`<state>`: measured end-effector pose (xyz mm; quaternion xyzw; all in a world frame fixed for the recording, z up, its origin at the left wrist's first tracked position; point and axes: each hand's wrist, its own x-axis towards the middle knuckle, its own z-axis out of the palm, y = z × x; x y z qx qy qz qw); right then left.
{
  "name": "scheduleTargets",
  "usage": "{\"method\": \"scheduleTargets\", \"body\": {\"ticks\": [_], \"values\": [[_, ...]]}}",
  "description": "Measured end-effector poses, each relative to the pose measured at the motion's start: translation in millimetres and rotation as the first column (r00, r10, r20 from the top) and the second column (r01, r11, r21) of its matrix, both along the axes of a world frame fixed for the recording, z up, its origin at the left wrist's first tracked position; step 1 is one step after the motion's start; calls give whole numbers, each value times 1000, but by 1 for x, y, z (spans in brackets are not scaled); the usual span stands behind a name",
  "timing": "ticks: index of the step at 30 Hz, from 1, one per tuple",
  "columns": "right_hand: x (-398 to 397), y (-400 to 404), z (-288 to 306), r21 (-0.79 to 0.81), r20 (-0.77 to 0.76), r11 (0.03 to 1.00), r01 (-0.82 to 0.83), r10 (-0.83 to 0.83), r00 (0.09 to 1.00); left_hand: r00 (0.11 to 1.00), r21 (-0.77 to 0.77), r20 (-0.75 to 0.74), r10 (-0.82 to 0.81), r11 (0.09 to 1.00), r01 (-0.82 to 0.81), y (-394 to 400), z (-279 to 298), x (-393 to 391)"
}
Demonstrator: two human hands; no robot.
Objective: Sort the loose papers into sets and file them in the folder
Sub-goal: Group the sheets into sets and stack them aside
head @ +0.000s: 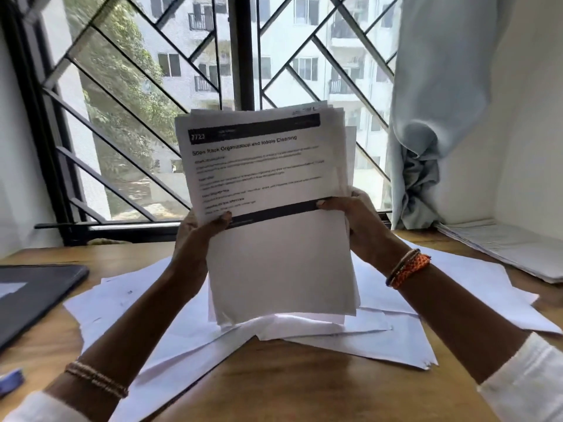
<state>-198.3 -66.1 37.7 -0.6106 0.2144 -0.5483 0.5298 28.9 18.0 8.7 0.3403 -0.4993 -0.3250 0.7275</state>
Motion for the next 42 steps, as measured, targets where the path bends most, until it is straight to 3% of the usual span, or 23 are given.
{"method": "scheduleTargets", "body": {"ticks": [2,7,11,14,17,19,20,22,24,25,27,29,31,34,42], "values": [[1,2,-3,-12,-15,1000,-26,26,1000,999,45,-9,-41,998,42,3,-2,3],[-4,3,-34,59,-99,992,-115,120,988,973,177,128,-193,969,169,10,-8,9],[-9,12,-45,14,-223,996,-91,92,970,941,233,157,-299,937,259,13,-2,10],[-11,17,-37,-8,-283,996,-87,81,956,920,313,113,-377,892,327,13,1,12],[-18,15,-31,8,-385,987,-160,151,910,954,455,10,-301,851,263,4,-9,18],[-28,8,-30,-63,-629,993,-96,35,777,985,569,-37,-166,807,157,-3,-24,20],[-36,1,-29,-129,-751,990,-50,-64,657,994,616,-28,-105,782,100,-7,-33,22],[-57,-14,-31,-243,-919,970,7,-233,317,999,688,24,-38,726,11,-12,-48,26],[-79,-21,-42,-162,-985,987,3,-162,-62,995,732,95,4,677,-73,-14,-58,28],[-85,-20,-48,-89,-974,996,13,-85,-210,991,742,133,22,660,-114,-15,-61,29],[-96,-21,-64,-15,-944,999,36,-3,-331,976,739,212,47,645,-192,-16,-65,29],[-102,-19,-71,-50,-962,996,77,-28,-271,954,701,292,75,662,-266,-16,-67,24],[-103,-17,-71,-191,-968,978,90,-172,-182,931,646,346,121,688,-330,-15,-69,16],[-96,-10,-68,-317,-942,947,49,-309,-132,895,568,408,180,717,-404,-14,-70,5],[-93,1,-69,-321,-900,947,1,-305,-311,865,533,461,197,718,-448,-12,-71,8]]}}
